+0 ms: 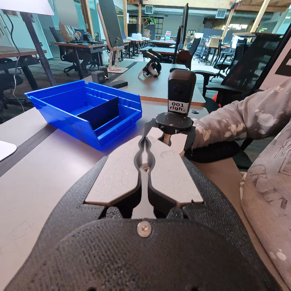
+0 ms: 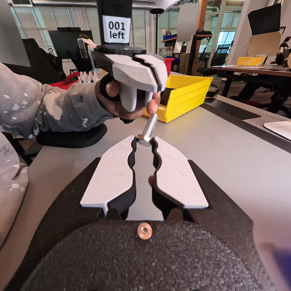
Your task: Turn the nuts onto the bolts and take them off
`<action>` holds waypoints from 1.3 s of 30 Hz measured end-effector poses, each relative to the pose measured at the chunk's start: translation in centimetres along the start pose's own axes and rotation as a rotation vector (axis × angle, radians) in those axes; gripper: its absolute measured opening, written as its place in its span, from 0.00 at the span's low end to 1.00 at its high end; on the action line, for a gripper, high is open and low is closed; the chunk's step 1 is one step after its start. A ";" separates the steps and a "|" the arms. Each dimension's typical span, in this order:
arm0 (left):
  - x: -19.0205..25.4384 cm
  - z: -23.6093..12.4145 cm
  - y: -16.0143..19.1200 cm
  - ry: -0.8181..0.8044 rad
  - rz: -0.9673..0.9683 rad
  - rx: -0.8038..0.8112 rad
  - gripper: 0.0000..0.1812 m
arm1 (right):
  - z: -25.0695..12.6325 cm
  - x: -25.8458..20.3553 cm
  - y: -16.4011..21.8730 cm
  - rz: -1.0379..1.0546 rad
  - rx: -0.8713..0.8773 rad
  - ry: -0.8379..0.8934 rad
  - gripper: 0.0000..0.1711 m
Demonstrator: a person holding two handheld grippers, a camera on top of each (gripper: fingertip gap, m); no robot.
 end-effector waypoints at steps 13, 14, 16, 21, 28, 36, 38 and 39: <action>0.0 1.0 1.5 0.209 -0.249 0.056 0.06 | -0.9 -0.2 -1.4 -0.027 0.141 -0.016 0.11; 0.1 1.0 1.4 0.192 -0.219 0.042 0.06 | -0.9 -0.2 -1.4 -0.028 0.130 -0.012 0.11; 0.4 1.1 1.4 0.149 -0.151 0.004 0.06 | -0.7 0.0 -1.1 -0.034 0.086 0.003 0.11; 0.8 1.5 1.7 0.036 -0.004 -0.083 0.06 | -0.4 0.5 -0.3 -0.020 0.012 0.051 0.11; 0.8 1.5 2.0 0.040 0.011 -0.098 0.06 | -0.3 0.4 0.0 -0.037 -0.018 0.055 0.13; 1.2 1.5 1.7 0.075 0.007 -0.074 0.06 | -0.4 0.2 -0.2 -0.045 0.006 0.029 0.11; 1.4 1.3 1.5 0.103 0.004 -0.067 0.06 | -0.5 -0.1 -0.4 -0.061 0.021 0.010 0.11; 1.5 1.2 1.4 0.119 0.002 -0.061 0.06 | -0.6 -0.3 -0.5 -0.068 0.030 -0.001 0.11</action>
Point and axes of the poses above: each gripper's, where its closed fingertips meet, z out along the fingers, y out of its underside, x = y × z across the jaws, the point moved 6 cm from there along -z, back along the fingers, and after that the axes turned 3 degrees about z, right-handed, at the moved point
